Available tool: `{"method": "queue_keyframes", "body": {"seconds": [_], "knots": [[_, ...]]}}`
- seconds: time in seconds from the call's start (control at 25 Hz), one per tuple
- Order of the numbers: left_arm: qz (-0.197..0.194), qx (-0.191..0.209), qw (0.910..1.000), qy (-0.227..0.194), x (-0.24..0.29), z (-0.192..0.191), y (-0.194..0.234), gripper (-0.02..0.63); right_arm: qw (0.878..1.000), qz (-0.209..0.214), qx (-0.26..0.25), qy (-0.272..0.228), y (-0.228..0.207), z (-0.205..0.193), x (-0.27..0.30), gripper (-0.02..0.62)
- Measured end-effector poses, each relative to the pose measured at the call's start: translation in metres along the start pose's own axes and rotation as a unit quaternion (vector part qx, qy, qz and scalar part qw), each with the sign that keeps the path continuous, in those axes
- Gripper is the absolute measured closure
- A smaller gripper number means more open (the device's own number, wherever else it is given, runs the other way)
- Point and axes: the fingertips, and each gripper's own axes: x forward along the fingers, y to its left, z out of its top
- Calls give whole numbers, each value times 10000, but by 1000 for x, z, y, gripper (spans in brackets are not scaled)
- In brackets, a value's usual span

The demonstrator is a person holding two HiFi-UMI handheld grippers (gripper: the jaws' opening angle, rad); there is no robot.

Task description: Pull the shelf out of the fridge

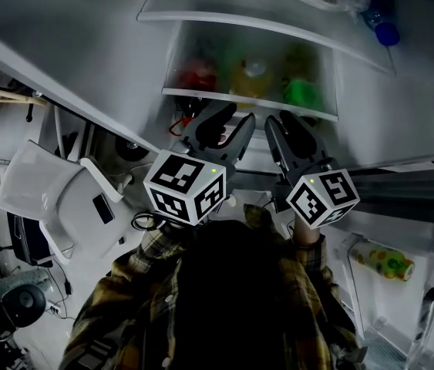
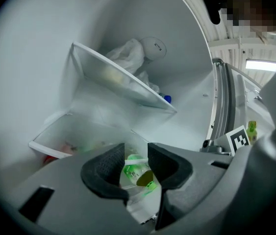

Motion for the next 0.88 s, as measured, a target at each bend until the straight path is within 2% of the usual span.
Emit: {"method": "queue_keyframes", "body": {"seconds": [0.2, 0.4, 0.6, 0.88], "knots": [[-19, -273, 9996, 69, 3, -7, 7, 416, 9987, 25, 482, 140, -8, -7, 3, 440], [-130, -655, 9976, 199, 9, -17, 12, 396, 9972, -7, 723, 189, -14, -12, 5, 437], [-225, -1161, 9923, 380, 16, -31, 20, 396, 9947, -78, 985, 289, -24, -24, 9, 437], [-328, -1898, 9798, 536, 25, -47, 32, 396, 9867, -123, 1583, 342, -39, -43, 14, 437]]}}
